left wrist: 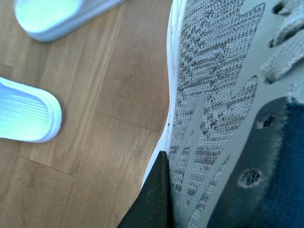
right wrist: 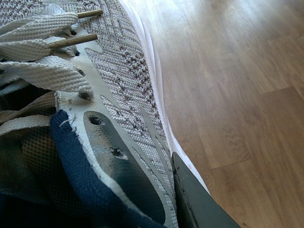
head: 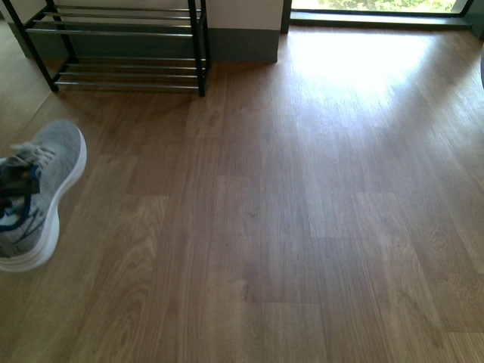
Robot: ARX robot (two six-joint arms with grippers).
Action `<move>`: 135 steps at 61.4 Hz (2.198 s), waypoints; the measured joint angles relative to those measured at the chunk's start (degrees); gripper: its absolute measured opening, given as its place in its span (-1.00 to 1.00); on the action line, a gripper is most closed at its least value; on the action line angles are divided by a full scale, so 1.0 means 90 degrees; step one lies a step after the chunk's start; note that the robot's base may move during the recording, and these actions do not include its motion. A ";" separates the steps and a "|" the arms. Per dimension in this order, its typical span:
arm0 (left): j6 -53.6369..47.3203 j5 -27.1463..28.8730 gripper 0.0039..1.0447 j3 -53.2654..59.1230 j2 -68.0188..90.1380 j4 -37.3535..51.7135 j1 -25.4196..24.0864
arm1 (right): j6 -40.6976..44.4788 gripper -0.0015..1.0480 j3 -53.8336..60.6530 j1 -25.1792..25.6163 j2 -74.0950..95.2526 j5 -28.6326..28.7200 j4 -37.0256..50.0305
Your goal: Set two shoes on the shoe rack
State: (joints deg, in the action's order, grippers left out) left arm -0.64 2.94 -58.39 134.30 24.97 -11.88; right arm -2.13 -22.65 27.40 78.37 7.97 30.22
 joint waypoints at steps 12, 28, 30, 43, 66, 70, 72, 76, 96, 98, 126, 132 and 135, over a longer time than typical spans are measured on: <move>-0.0019 -0.0046 -0.97 0.1331 -0.1790 0.0289 0.0068 | 0.0000 -0.98 0.0000 0.0000 0.0000 0.0000 0.0000; 0.0027 0.0109 -0.97 0.2771 -0.4189 0.0294 0.0345 | 0.0002 -0.98 0.0000 0.0000 0.0000 0.0000 0.0000; 0.0036 0.0126 -0.97 0.2871 -0.4396 0.0277 0.0359 | 0.0000 -0.98 0.0000 0.0000 0.0000 0.0000 0.0000; 0.0109 0.0595 -0.97 0.3650 -0.6122 0.0095 0.0389 | 0.0000 -0.98 0.0000 0.0000 0.0000 0.0000 0.0000; 0.0170 0.1018 -0.97 0.4165 -0.7764 -0.0136 0.0464 | 0.0000 -0.98 0.0000 0.0000 0.0000 0.0000 0.0000; 0.0180 0.1018 -0.97 0.4170 -0.7762 -0.0136 0.0464 | 0.0000 -0.98 0.0000 0.0000 0.0000 0.0000 0.0000; 0.0182 0.1022 -0.97 0.4175 -0.7762 -0.0141 0.0464 | 0.0000 -0.98 0.0000 0.0000 0.0000 0.0000 0.0000; 0.0180 0.1025 -0.97 0.4175 -0.7762 -0.0141 0.0464 | 0.0000 -0.98 0.0000 0.0000 0.0000 0.0000 0.0000; 0.0180 0.1020 -0.97 0.4175 -0.7762 -0.0141 0.0464 | 0.0000 -0.98 0.0000 0.0000 0.0000 0.0000 0.0000; 0.0180 0.1020 -0.97 0.4175 -0.7762 -0.0141 0.0464 | 0.0000 -0.98 0.0000 0.0000 0.0000 0.0000 0.0000; 0.0177 0.1035 -0.97 0.4199 -0.7767 -0.0151 0.0500 | 0.0000 -0.98 0.0002 0.0012 0.0000 -0.0027 0.0000; 0.0180 0.1056 -0.97 0.4199 -0.7767 -0.0151 0.0486 | 0.0000 -0.98 0.0002 0.0002 -0.0002 0.0022 0.0000; 0.0182 0.1039 -0.97 0.4199 -0.7767 -0.0151 0.0486 | 0.0000 -0.98 0.0002 0.0002 -0.0005 0.0022 0.0000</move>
State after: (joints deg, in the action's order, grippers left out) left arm 0.99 12.29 -20.60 64.40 23.62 -7.51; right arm -2.13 -22.63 27.42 78.32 8.16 30.22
